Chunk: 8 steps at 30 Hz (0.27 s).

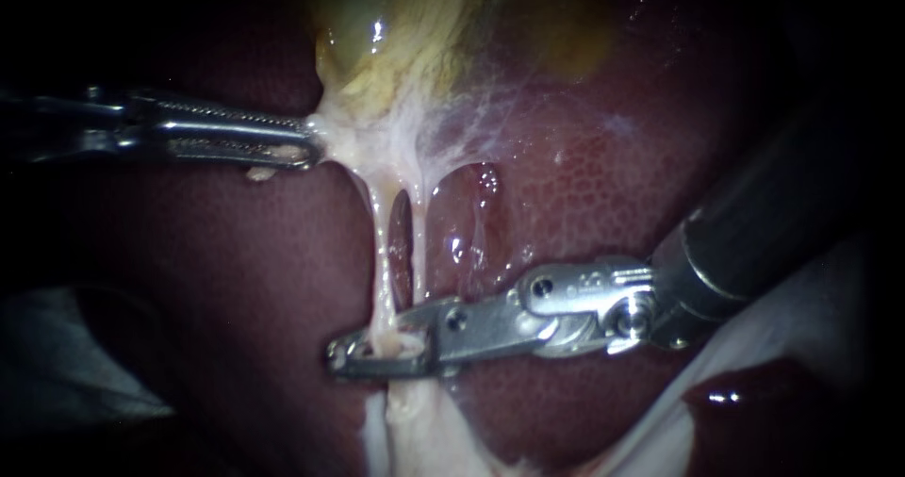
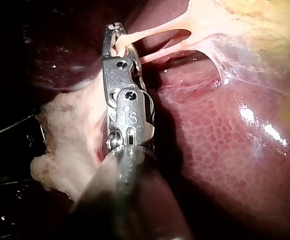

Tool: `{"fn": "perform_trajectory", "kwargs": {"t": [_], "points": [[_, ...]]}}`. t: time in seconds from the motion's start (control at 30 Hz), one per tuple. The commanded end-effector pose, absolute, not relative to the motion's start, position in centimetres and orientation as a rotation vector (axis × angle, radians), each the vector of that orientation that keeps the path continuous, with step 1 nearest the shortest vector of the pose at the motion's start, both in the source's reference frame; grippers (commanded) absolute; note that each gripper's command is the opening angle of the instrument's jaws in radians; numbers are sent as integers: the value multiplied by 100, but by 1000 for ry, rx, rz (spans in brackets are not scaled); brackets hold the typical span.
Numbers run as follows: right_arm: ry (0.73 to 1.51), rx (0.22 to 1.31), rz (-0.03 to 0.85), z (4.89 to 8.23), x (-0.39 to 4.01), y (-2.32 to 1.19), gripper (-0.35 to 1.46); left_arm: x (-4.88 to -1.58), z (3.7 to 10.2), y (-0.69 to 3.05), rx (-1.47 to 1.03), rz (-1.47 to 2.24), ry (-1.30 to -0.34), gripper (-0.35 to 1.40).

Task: Clipping first clip left tube

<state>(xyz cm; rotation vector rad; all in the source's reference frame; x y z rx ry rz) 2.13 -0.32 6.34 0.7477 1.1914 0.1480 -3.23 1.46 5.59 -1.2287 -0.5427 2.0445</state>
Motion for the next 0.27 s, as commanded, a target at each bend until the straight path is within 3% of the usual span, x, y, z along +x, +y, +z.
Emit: {"fn": "perform_trajectory", "kwargs": {"t": [0.03,0.27], "points": [[1191,749,147,634,213,-32,-35,-323,559,146,-1229,2044,-543,-35],[1189,749,153,636,213,-31,-35,-324,560,147,-1229,2044,-543,-35]]}}
